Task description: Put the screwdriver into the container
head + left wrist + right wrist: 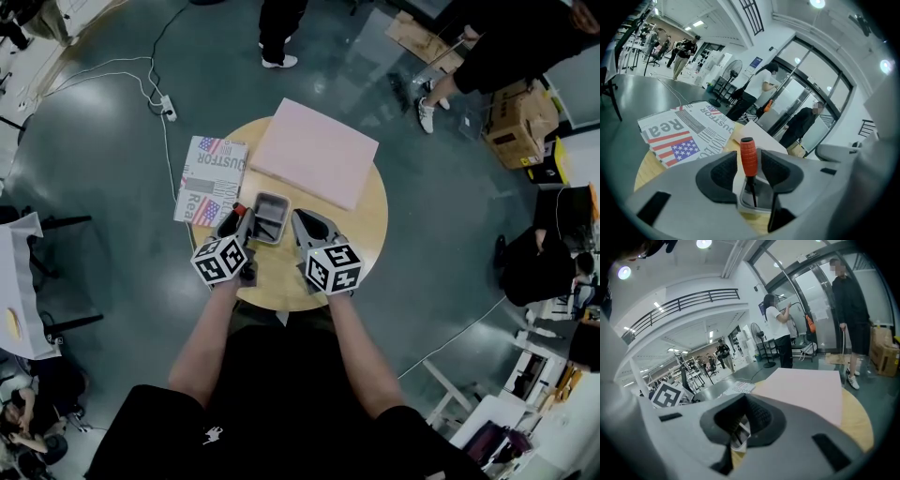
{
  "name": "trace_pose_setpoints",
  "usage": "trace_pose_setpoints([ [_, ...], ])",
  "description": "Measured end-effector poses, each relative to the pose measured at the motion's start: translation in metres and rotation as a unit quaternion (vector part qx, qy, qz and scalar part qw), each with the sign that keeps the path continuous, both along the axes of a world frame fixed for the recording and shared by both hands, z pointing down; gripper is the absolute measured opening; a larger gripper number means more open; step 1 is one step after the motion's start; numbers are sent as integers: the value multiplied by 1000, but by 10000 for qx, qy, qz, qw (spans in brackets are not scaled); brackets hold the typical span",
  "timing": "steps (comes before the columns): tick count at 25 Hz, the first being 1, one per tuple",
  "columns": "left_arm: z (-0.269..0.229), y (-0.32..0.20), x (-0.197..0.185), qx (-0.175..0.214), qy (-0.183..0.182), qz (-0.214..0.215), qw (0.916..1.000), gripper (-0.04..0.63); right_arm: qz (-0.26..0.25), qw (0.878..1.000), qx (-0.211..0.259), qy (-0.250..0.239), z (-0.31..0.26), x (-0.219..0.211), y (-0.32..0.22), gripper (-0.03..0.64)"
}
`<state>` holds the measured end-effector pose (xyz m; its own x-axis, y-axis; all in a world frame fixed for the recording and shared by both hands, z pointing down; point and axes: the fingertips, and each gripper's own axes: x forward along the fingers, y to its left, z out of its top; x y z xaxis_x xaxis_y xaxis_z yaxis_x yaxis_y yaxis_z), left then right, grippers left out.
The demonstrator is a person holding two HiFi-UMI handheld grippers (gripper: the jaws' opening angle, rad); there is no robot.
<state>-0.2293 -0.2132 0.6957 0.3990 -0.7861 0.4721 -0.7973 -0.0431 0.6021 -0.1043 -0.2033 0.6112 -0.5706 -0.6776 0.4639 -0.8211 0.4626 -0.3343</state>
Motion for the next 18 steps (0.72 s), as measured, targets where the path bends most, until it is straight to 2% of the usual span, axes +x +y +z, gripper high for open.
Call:
trace_pose_setpoints([
  [10,-2,1,-5,50,-280,285,9992,175,-9,10000,43,10,-2,-4,-2,2],
  [13,-7,3,-5,169,-627,488,9967,175,-67,9999,101,62,-4,-4,-2,2],
  [18,-29,10,-9,450,-1319,710,9877,175,-199,9993,270,133,-14,1,-4,2],
])
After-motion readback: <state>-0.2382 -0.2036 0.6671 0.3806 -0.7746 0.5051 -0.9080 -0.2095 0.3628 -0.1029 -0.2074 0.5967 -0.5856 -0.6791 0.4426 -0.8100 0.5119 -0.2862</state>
